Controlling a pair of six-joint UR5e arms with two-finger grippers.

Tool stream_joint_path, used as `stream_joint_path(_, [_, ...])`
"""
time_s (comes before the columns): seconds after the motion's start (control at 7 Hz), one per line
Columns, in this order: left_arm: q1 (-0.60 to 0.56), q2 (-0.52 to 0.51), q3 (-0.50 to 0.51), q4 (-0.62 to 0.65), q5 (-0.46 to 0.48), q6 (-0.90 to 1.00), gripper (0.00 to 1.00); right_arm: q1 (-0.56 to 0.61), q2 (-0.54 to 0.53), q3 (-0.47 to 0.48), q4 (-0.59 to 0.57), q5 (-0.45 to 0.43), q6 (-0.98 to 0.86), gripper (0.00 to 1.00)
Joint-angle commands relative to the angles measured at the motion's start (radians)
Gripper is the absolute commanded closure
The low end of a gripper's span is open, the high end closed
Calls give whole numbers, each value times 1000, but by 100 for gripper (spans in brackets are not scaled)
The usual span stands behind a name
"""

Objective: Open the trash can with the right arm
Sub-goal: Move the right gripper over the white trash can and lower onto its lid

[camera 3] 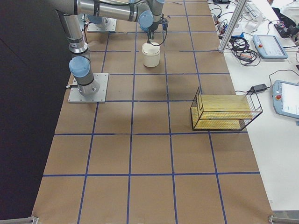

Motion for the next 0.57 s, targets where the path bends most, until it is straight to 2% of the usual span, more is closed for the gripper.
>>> stream_joint_path(0.0, [0, 0, 0, 0, 0, 0, 0, 19, 40, 25, -82, -3, -2, 97])
stream_joint_path(0.14, [0, 0, 0, 0, 0, 0, 0, 21, 64, 28, -120, -7, 1, 97])
stream_joint_path(0.43, [0, 0, 0, 0, 0, 0, 0, 21, 71, 50, -122, -27, 2, 96])
